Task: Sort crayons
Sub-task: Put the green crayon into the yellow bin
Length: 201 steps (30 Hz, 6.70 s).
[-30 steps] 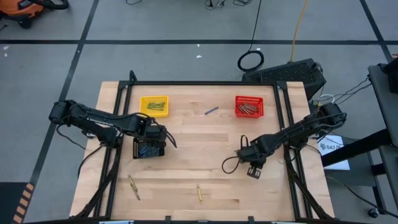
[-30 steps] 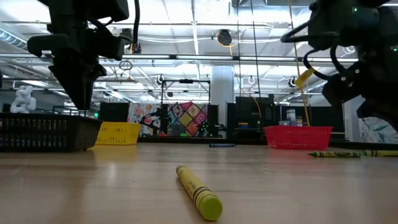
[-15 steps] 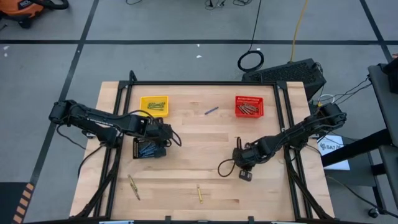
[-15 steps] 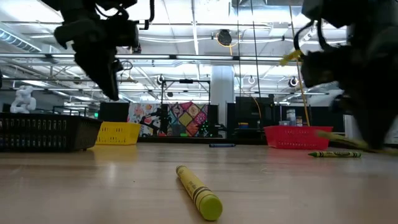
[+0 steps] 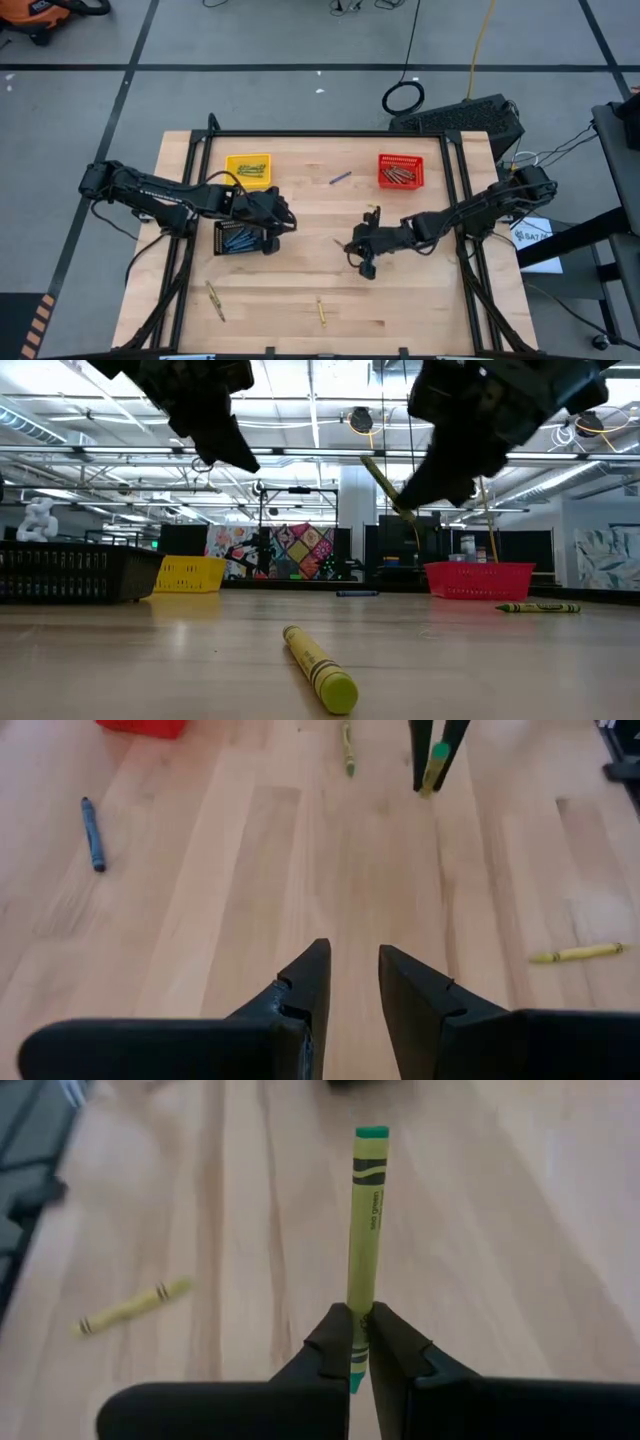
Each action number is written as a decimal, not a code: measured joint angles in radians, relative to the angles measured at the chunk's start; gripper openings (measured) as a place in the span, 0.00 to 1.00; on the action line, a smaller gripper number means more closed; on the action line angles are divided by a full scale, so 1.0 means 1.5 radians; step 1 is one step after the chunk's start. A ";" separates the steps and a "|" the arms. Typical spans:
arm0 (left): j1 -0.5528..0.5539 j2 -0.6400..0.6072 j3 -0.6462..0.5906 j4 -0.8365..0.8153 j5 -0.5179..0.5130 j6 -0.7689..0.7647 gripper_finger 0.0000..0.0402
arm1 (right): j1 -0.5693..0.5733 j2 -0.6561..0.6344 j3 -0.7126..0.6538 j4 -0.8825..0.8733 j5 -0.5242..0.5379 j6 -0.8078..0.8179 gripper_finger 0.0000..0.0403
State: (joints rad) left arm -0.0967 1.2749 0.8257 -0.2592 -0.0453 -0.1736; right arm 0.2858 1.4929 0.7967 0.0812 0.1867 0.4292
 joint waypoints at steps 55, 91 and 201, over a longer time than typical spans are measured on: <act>0.009 0.089 -0.001 0.364 0.033 -0.002 0.22 | -0.093 -0.001 0.001 0.283 -0.003 -0.177 0.00; 0.034 0.126 -0.001 0.450 0.040 0.014 0.03 | -0.100 0.000 0.000 0.282 -0.003 -0.177 0.00; 0.435 0.060 -0.001 -0.323 -0.089 0.271 0.26 | -0.099 0.000 0.001 0.187 -0.003 -0.114 0.27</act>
State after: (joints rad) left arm 0.5557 1.3644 0.8249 -0.7440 -0.1791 0.2335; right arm 0.1375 1.4925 0.7975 0.3611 0.1822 0.2582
